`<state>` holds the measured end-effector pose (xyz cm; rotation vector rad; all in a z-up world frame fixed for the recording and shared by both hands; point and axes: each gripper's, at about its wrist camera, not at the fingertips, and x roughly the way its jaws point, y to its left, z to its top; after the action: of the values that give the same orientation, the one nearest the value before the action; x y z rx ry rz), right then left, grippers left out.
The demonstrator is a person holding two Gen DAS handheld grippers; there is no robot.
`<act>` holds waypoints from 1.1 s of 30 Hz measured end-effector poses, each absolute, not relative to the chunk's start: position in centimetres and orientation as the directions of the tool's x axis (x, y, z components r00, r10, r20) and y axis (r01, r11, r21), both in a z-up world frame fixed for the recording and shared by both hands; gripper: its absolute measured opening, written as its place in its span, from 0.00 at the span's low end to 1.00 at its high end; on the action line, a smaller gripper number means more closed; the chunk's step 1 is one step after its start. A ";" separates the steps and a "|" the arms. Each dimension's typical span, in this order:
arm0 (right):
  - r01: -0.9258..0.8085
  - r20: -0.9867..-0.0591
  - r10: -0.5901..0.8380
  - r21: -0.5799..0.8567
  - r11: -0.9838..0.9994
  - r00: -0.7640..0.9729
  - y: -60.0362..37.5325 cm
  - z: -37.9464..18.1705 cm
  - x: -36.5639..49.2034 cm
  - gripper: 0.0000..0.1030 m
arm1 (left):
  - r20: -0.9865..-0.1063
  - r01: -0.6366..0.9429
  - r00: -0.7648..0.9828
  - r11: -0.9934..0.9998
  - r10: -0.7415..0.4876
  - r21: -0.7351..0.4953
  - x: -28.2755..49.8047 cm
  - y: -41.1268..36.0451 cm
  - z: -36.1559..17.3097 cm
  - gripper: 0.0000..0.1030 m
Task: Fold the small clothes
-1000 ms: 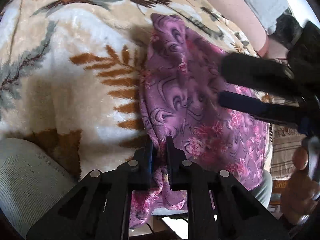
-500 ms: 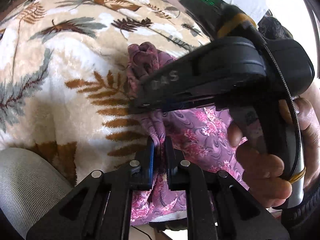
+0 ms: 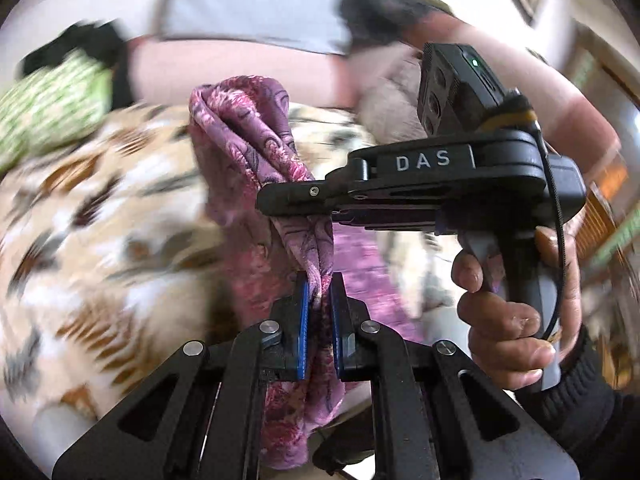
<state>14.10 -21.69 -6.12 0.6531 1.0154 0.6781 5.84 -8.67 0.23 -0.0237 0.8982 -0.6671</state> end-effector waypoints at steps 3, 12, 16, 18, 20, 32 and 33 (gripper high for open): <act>-0.132 -0.484 0.748 0.794 0.594 0.454 -28.7 -6.9 13.1 0.13 | -0.735 0.599 0.405 0.765 -0.544 -0.237 6.2 -14.7 -0.4 0.08; 0.132 -0.454 0.753 0.884 0.449 0.477 -39.6 -18.9 13.9 0.13 | -0.853 0.604 0.285 0.773 -0.437 -0.194 8.4 -24.5 -9.2 0.08; 0.223 -0.546 0.704 0.834 0.504 0.454 -40.1 -21.9 14.2 0.15 | -0.887 0.602 0.232 0.775 -0.399 -0.192 8.0 -25.9 -13.2 0.11; 0.288 -0.581 0.689 0.813 0.506 0.432 -40.6 -23.1 13.8 0.15 | -0.897 0.644 0.152 0.730 -0.415 -0.229 7.0 -25.3 -13.9 0.11; 0.315 -0.588 0.675 0.809 0.497 0.446 -41.0 -23.2 13.2 0.17 | -0.890 0.666 0.107 0.697 -0.444 -0.268 5.8 -24.0 -13.2 0.11; 0.158 -0.766 0.426 0.554 0.817 0.482 -32.7 -14.3 4.9 0.61 | -0.876 0.449 0.272 0.857 -0.399 -0.251 6.8 -10.7 -13.1 0.65; 0.128 -0.787 0.405 0.513 0.849 0.465 -31.4 -14.5 5.0 0.60 | -0.887 0.443 0.260 0.863 -0.383 -0.243 6.6 -11.1 -14.2 0.65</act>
<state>5.02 -31.37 -14.48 0.5580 1.0884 0.1812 6.61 -11.08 -14.17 0.0591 1.1825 -0.5599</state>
